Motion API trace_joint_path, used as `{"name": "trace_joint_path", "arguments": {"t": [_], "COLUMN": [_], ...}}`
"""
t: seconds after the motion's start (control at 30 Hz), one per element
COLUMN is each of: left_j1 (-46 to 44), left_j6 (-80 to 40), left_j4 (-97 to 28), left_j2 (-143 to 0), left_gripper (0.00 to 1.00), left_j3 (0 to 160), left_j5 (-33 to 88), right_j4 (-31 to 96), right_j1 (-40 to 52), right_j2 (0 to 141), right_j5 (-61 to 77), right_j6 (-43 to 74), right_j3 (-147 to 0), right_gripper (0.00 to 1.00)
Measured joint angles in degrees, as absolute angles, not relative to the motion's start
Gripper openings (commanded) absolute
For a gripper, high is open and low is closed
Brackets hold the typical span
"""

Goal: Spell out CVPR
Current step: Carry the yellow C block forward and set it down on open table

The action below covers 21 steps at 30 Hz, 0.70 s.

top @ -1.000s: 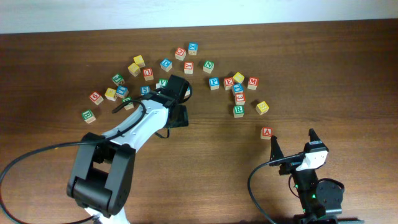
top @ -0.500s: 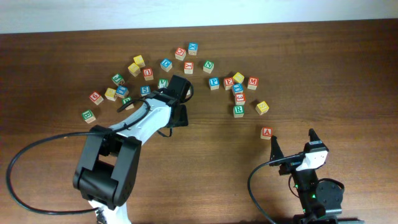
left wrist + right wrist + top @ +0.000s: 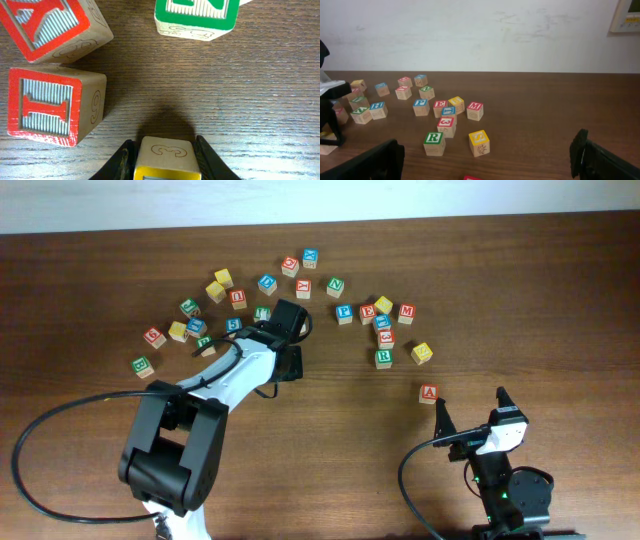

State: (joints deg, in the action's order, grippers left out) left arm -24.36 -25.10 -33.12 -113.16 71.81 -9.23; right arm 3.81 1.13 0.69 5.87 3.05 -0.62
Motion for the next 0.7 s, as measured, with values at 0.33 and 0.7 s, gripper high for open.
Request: {"name": "trace_joint_path", "arguments": {"t": [0.33,0.7], "left_j1": [-24.4,-34.7], "left_j6": [-25.1,-34.7], "left_j4": [-40.6,-55.0], "left_j2": [-106.3,-95.8], "left_gripper": [0.23,0.19], "left_j3": [71.8,65.1], "left_j5": [-4.1,4.0], "right_j4": [3.8,3.8], "right_j1": [1.1,1.1], "right_j2": [0.7,0.7], "right_j5": [5.9,5.9], "right_j6": [3.0,3.0], "right_j3": [-0.6,-0.6], "right_gripper": [0.98,0.98]}}
